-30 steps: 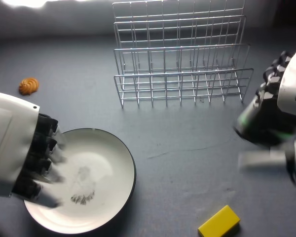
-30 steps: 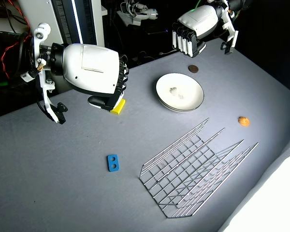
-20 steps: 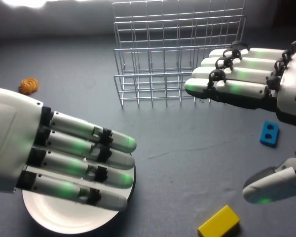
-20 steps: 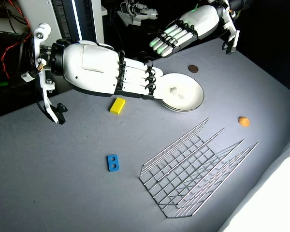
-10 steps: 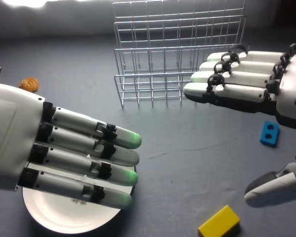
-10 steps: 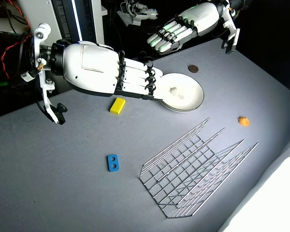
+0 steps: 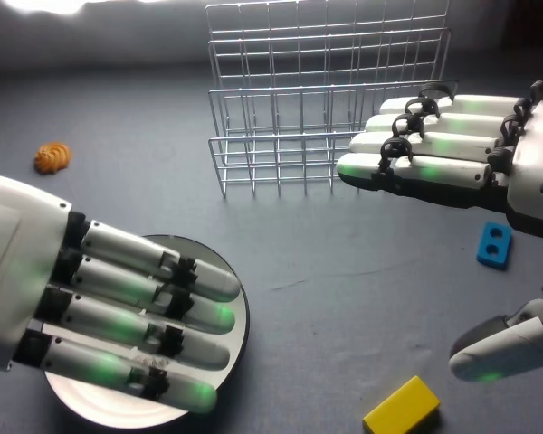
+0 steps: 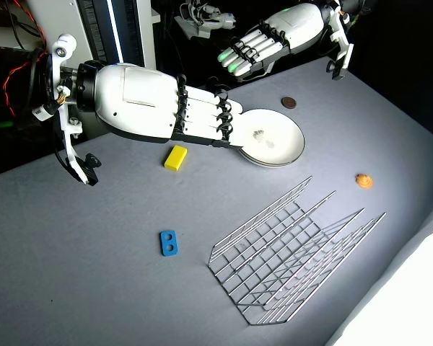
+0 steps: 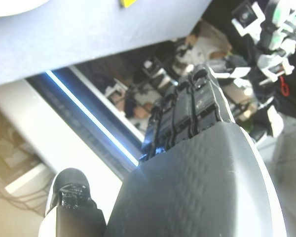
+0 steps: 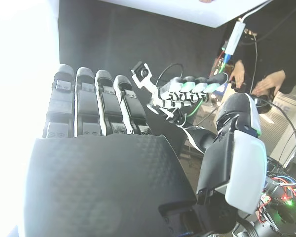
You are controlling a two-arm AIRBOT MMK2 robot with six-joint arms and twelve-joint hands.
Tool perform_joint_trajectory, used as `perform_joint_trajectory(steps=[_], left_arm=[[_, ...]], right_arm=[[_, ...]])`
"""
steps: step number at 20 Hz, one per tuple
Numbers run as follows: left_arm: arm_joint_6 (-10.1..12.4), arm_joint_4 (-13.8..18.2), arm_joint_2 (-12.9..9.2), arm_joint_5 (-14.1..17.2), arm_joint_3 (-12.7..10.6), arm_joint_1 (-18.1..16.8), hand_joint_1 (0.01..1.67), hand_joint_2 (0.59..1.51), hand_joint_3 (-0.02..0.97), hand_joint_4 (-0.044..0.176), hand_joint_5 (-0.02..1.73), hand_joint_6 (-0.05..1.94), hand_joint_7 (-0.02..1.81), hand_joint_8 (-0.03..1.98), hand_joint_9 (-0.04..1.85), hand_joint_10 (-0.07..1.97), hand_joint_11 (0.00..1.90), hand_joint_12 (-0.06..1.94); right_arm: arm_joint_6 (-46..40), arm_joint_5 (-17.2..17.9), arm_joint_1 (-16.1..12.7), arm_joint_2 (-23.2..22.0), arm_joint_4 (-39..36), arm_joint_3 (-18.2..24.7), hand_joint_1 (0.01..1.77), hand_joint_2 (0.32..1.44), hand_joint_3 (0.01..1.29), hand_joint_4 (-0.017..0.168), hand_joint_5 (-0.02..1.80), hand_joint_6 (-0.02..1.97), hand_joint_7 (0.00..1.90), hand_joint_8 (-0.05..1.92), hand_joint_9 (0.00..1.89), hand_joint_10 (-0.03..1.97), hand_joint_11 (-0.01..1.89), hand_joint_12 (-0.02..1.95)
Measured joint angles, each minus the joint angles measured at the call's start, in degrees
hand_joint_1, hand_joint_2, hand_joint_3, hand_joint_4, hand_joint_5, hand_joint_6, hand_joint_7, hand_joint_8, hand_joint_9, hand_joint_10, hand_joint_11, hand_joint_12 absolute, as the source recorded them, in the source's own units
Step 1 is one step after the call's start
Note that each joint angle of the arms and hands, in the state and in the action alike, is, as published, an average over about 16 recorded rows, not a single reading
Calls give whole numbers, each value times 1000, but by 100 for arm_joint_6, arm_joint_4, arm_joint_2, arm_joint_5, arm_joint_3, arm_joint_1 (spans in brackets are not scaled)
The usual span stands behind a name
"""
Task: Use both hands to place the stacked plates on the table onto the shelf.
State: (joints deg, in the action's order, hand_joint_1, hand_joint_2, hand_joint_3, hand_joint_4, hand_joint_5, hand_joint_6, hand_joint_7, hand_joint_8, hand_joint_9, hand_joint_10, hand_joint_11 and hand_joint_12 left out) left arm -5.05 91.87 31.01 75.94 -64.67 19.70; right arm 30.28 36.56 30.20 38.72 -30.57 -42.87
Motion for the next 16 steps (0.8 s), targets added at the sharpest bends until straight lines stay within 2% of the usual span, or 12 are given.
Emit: perform_joint_trajectory(steps=[4, 10, 16], left_arm=[[96, -27, -21, -15, 9, 79, 22, 1039, 19, -4, 22, -16, 19, -14, 14, 8, 16, -15], [76, -274, -46, -246, 34, 311, 23, 1036, 19, -4, 22, -16, 18, -13, 14, 7, 16, -14], [14, -522, -57, -468, 5, 707, 23, 1032, 20, -1, 22, -16, 16, -13, 17, 7, 15, -13]], right_arm=[[4, 1, 0, 0, -8, 0, 185, 887, 23, -4, 21, 18, 21, 13, 22, 5, 21, -7], [14, 2, 0, 0, -26, 0, 167, 887, 23, -4, 21, 18, 21, 14, 22, 5, 21, -8], [26, 5, 0, 0, -44, 0, 172, 899, 23, -4, 21, 18, 22, 14, 20, 6, 21, -7]])
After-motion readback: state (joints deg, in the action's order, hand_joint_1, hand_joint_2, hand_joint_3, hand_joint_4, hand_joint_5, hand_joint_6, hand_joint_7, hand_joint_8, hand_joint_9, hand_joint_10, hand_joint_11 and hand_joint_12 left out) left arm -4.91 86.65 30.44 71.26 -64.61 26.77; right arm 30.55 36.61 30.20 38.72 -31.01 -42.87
